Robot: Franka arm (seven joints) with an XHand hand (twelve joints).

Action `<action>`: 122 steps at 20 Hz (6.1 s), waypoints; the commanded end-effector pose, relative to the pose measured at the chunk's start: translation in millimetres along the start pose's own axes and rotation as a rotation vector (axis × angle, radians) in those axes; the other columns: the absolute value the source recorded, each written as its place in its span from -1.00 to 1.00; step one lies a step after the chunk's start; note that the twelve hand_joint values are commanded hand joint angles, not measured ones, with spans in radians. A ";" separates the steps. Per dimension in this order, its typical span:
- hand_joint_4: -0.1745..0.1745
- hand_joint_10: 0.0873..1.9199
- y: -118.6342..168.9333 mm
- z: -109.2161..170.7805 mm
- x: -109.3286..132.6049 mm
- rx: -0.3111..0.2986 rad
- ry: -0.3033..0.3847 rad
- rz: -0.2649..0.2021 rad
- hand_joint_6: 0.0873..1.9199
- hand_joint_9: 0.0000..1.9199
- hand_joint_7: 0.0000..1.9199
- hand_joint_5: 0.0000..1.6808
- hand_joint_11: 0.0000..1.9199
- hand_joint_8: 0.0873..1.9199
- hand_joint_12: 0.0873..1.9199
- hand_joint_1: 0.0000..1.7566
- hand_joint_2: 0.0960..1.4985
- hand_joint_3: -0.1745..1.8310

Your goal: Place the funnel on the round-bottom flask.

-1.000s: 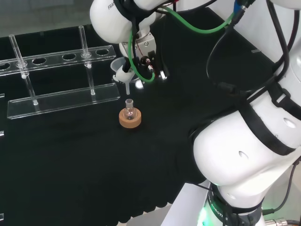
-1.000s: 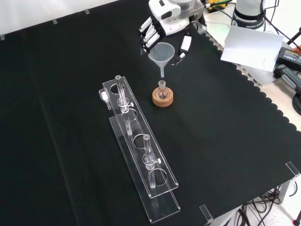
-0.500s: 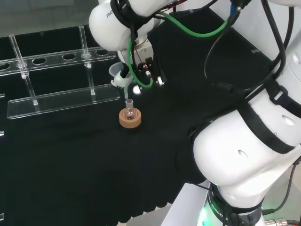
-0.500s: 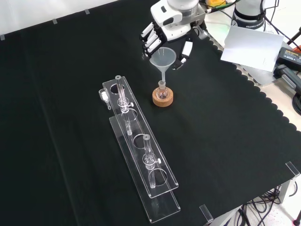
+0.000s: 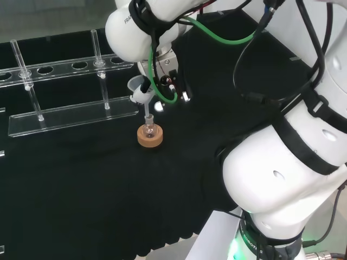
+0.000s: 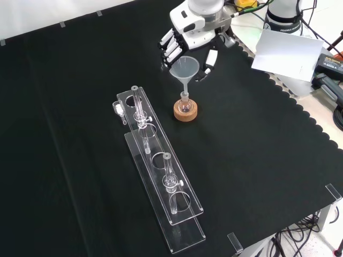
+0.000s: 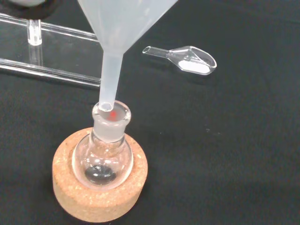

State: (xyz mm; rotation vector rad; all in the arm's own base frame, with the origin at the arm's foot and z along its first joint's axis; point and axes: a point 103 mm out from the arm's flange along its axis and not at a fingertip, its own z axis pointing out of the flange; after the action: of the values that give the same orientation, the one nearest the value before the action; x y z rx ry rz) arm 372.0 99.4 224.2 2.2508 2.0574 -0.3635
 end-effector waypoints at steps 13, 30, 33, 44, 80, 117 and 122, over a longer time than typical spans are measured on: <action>-0.20 -0.66 3.5 12.9 -0.4 -0.001 0.022 -0.002 -0.32 0.01 -0.19 0.16 -0.36 -0.35 0.19 0.00 -0.09 -0.24; -0.22 -0.66 5.3 22.4 2.0 0.000 0.015 -0.003 -0.32 -0.01 -0.22 0.15 -0.37 -0.34 0.19 0.00 -0.09 -0.23; -0.22 -0.66 7.0 25.8 -0.9 0.003 0.021 -0.004 -0.31 -0.02 -0.23 0.15 -0.38 -0.34 0.19 0.00 -0.09 -0.23; -0.21 -0.64 8.0 34.3 0.0 0.000 0.008 -0.008 -0.30 -0.04 -0.25 0.13 -0.39 -0.32 0.21 0.00 -0.09 -0.23; -0.20 -0.50 10.2 39.6 3.9 -0.008 -0.010 -0.034 -0.21 -0.23 -0.39 -0.04 -0.52 -0.29 0.30 -0.06 -0.10 -0.22; -0.29 -0.47 11.5 48.5 3.5 0.015 0.006 -0.050 -0.27 -0.32 -0.55 -0.33 -0.57 -0.30 0.31 -0.08 -0.14 -0.22; -0.30 -0.44 12.5 49.2 3.9 0.018 0.011 -0.061 -0.35 -0.37 -0.62 -0.43 -0.61 -0.30 0.33 -0.09 -0.16 -0.21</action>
State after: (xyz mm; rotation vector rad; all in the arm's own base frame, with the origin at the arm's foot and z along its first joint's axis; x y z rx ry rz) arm 377.8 91.5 174.8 2.2110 2.1321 -0.3776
